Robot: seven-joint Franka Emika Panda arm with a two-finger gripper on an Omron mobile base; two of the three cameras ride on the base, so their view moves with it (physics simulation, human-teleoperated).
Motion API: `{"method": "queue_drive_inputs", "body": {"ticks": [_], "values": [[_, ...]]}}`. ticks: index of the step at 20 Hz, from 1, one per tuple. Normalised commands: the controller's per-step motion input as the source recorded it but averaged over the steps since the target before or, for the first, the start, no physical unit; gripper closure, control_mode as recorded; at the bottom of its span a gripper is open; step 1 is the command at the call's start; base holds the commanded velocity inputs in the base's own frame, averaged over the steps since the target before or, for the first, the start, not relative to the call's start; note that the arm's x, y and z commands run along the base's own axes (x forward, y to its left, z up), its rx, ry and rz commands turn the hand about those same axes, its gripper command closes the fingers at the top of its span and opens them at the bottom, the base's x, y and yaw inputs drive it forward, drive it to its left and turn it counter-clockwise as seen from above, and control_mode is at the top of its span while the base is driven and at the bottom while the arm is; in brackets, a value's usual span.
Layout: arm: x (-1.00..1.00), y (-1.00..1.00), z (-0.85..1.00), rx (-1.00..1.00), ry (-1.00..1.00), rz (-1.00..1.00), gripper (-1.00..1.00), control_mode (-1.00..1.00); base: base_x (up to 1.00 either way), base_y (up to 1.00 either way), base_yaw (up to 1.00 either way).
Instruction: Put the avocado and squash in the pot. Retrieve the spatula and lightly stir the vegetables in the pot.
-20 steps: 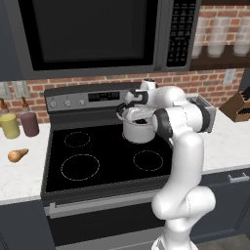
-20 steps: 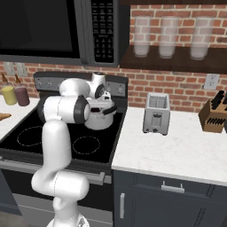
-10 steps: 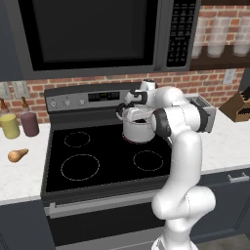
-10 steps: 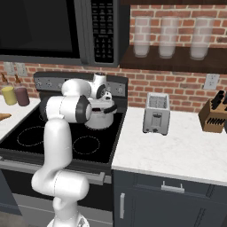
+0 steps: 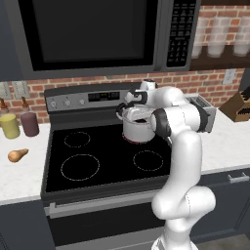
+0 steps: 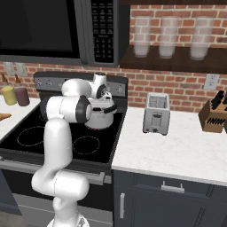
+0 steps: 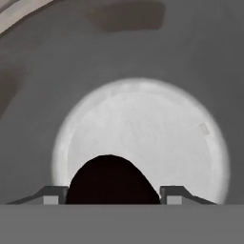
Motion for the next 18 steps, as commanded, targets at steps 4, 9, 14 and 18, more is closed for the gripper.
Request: {"method": "queue_drive_inputs", "body": {"ticks": [4,9,14,18], "values": [[0.00,0.00,0.00,0.00,-0.02,0.00,-1.00,-1.00,0.00,0.00,0.00],[0.00,0.00,0.00,0.00,-0.10,0.00,-1.00,-1.00,0.00,0.00,0.00],[0.00,0.00,0.00,0.01,-0.15,0.00,-1.00,-1.00,0.00,0.00,0.00],[0.00,0.00,0.02,0.01,-0.17,0.00,-1.00,-1.00,0.00,0.00,0.00]]}}
